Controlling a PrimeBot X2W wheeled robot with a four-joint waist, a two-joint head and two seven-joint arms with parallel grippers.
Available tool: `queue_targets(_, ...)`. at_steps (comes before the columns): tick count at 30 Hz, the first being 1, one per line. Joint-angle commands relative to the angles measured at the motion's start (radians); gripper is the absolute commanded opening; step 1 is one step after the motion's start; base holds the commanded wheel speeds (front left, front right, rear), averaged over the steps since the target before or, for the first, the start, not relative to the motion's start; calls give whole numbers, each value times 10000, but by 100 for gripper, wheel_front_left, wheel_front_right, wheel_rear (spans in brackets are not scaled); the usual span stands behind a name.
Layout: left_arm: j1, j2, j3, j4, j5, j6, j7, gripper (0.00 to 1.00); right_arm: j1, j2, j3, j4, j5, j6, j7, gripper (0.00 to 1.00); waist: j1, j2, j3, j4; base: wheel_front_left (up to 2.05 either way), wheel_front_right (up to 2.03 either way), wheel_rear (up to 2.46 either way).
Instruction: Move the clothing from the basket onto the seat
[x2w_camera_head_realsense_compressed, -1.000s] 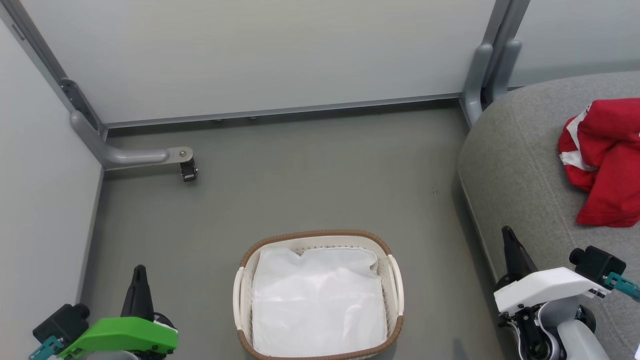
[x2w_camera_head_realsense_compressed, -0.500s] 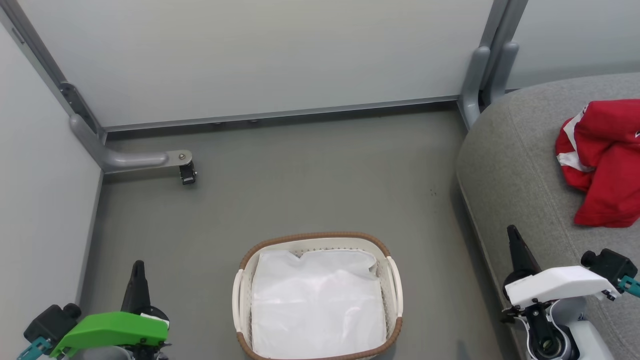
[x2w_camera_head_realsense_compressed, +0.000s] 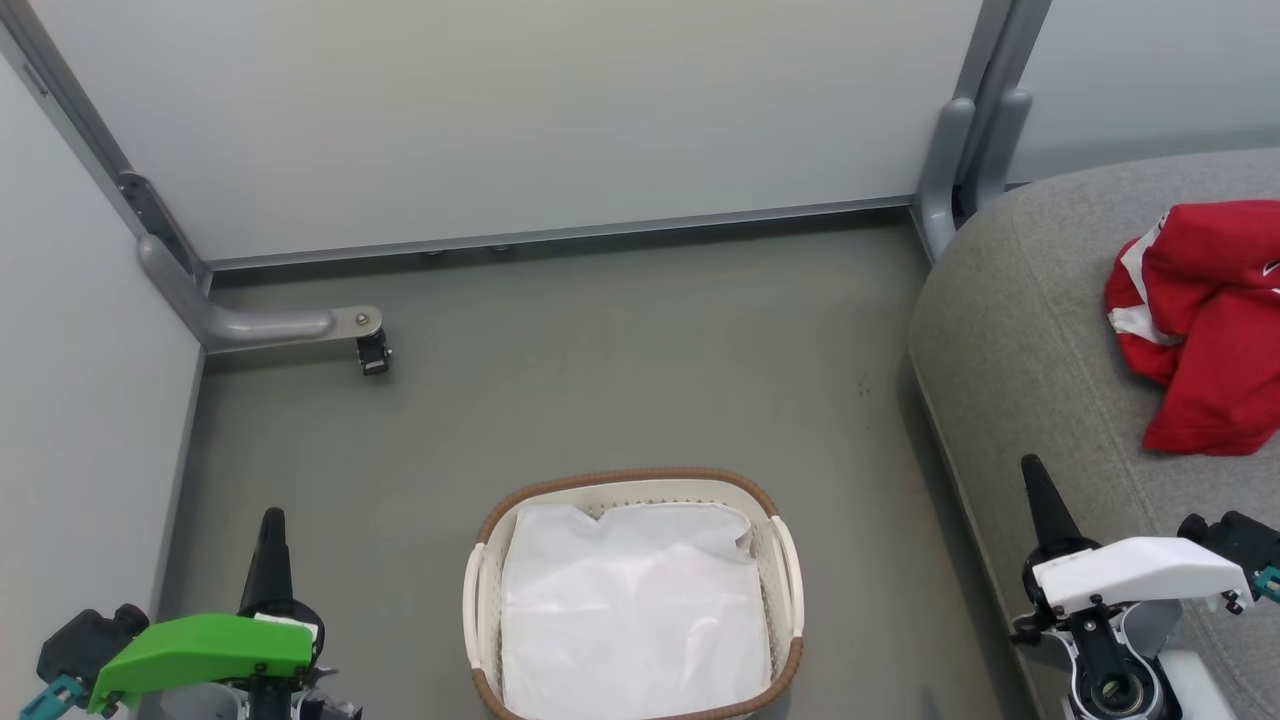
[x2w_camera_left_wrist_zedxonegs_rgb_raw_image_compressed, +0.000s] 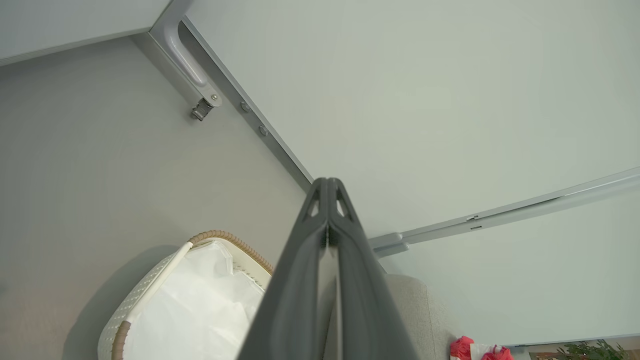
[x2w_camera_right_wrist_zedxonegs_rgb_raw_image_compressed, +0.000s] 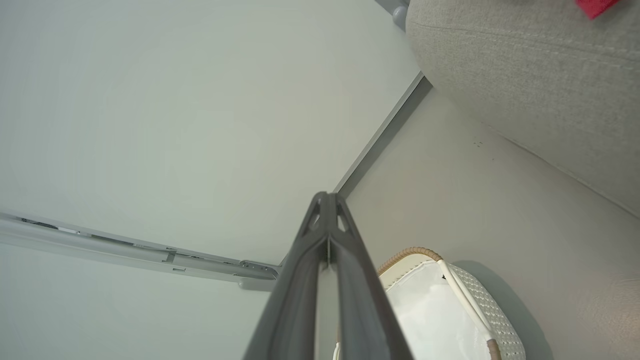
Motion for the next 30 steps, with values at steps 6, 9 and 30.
queue_targets(6, -275, 62, 63, -167, -822, -42, 221, 0, 40, -61, -123, -204, 798, -5, 213, 0, 0, 0, -36, -19, 0, 0, 0)
queue_targets(9, -294, 62, 79, -197, -1096, -46, 289, 0, 62, -62, -154, -238, 1082, -5, 286, 0, 0, 0, -51, -28, 0, 0, 0)
queue_targets(30, -386, 69, 197, -344, -2980, -81, 775, 0, 192, -77, -360, -455, 2955, -7, 777, 0, 0, 0, -166, -90, 0, 0, 0)
